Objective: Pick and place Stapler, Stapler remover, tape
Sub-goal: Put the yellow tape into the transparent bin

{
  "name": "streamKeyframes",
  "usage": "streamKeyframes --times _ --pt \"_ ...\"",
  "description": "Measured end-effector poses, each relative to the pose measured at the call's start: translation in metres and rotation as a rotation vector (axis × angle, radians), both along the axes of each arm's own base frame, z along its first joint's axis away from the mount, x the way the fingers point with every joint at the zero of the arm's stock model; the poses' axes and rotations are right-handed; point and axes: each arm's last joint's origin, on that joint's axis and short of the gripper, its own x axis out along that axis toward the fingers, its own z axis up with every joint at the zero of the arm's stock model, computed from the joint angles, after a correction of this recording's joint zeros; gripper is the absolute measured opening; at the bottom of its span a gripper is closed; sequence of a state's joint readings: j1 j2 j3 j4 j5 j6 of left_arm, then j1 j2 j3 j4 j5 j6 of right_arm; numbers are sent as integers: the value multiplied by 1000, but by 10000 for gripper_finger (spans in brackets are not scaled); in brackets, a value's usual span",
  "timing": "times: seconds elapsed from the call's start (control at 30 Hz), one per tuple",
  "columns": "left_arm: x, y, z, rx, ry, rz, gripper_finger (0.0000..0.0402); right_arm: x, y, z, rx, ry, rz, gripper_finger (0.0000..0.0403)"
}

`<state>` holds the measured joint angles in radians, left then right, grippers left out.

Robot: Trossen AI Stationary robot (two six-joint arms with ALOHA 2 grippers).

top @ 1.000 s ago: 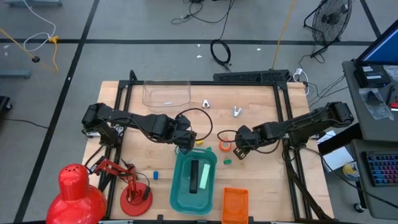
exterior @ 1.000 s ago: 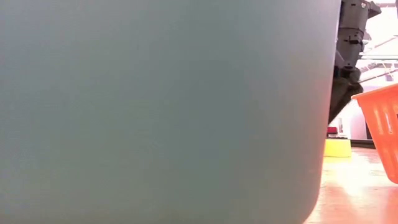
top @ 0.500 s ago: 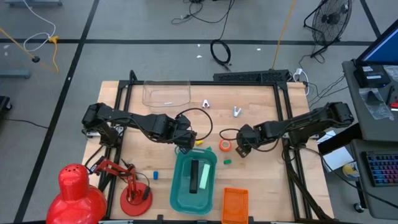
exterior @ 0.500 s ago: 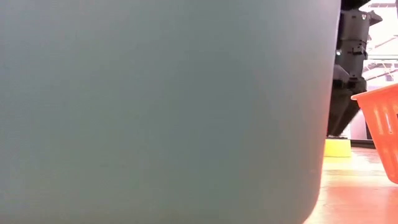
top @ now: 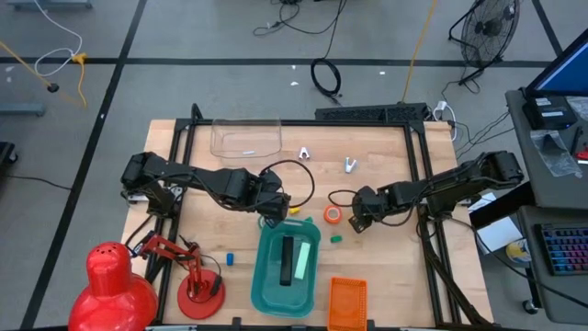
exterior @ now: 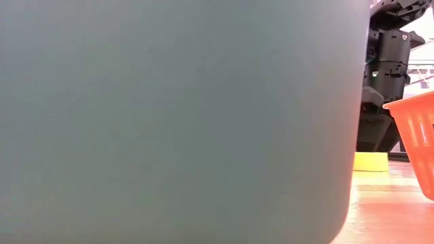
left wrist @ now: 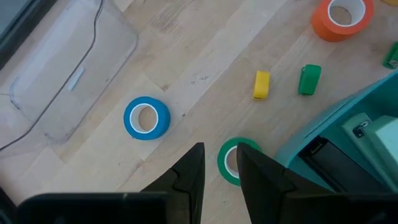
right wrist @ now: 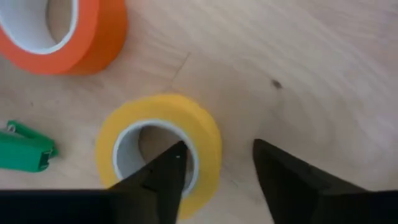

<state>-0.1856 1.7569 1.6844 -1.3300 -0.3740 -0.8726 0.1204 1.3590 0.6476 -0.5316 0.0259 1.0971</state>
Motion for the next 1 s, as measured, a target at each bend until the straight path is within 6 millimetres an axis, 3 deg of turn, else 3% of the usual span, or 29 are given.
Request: streamKeyframes --times 0.23,0.37,0.57,0.7,0.8,0.9,1.0 --pt "-4 5 8 115 -82 121 97 14 4 10 91 -191 36 30" --pt "-19 11 29 195 -215 227 97 28 6 29 118 -430 52 30" --pt "-57 25 74 203 -406 307 97 42 3 77 112 -884 69 30" --pt "-79 37 102 73 -536 246 97 42 -2 112 113 -1188 62 30" --pt "-79 44 117 -103 -742 84 97 41 -5 132 126 -1384 67 30" --pt "-65 48 117 -298 -1004 -84 97 39 -7 144 130 -1503 62 30" --pt "-44 51 102 -516 -1196 -189 97 39 -9 147 107 -1538 41 30"
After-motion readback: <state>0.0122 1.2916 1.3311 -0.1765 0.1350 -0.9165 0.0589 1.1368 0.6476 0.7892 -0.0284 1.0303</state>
